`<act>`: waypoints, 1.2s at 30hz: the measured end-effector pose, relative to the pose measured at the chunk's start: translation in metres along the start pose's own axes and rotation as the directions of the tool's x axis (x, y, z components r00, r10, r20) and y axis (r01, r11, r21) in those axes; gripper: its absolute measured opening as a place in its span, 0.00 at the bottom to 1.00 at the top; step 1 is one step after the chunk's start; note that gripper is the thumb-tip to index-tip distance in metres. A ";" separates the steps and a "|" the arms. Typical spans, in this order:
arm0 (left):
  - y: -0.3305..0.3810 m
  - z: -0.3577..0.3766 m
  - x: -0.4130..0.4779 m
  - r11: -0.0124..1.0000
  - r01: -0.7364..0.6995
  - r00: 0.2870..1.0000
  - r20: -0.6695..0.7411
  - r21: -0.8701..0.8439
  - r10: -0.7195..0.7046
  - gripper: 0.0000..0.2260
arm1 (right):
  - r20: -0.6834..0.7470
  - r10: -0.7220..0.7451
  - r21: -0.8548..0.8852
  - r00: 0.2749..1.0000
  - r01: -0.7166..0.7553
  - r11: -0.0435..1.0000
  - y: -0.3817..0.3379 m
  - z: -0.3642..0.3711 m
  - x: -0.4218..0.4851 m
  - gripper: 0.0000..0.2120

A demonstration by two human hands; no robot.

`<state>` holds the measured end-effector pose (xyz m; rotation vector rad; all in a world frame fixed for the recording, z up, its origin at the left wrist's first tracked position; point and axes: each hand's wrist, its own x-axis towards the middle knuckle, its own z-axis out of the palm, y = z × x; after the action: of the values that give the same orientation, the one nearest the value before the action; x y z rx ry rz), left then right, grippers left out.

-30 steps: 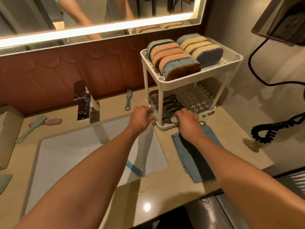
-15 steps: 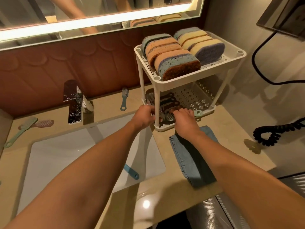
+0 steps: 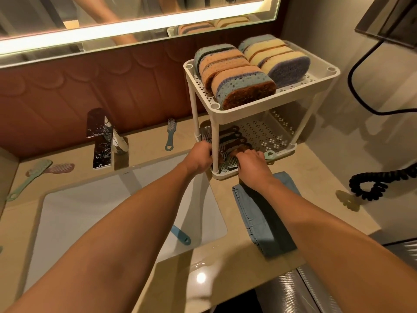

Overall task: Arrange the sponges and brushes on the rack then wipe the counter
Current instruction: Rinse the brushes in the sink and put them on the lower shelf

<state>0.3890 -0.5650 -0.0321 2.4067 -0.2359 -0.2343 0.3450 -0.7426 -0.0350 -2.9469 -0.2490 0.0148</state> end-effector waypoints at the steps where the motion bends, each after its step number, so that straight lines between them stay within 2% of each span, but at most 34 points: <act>1: 0.000 0.001 -0.002 1.000 -0.006 1.000 -0.010 0.011 0.006 0.08 | -0.003 -0.001 -0.003 1.000 0.001 1.000 0.000 0.000 0.000 0.22; 5: -0.003 0.005 -0.008 0.999 -0.021 0.999 -0.030 0.045 0.023 0.07 | 0.024 -0.012 0.022 1.000 0.012 1.000 -0.003 -0.002 0.004 0.19; 9: -0.003 0.004 -0.012 0.999 -0.028 0.998 -0.049 0.042 0.030 0.07 | 0.119 -0.028 0.062 0.993 0.021 0.998 -0.011 -0.008 0.008 0.17; 16: 0.000 0.004 -0.019 1.000 0.023 0.999 0.025 0.014 -0.023 0.11 | 0.238 -0.048 0.316 0.970 -0.030 0.948 -0.014 -0.008 0.011 0.15; 30: 0.010 0.000 -0.032 1.000 0.019 0.998 0.063 -0.008 -0.018 0.14 | 0.218 -0.010 0.405 0.976 -0.081 0.911 -0.015 0.002 0.007 0.15; 36: 0.012 -0.001 -0.051 0.998 -0.059 0.993 0.104 -0.014 0.060 0.19 | 0.169 -0.016 0.367 0.985 -0.048 0.929 -0.019 -0.005 -0.002 0.16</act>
<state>0.3382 -0.5609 -0.0178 2.3754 -0.3524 -0.3340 0.3401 -0.7253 -0.0261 -2.5706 -0.2176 0.2849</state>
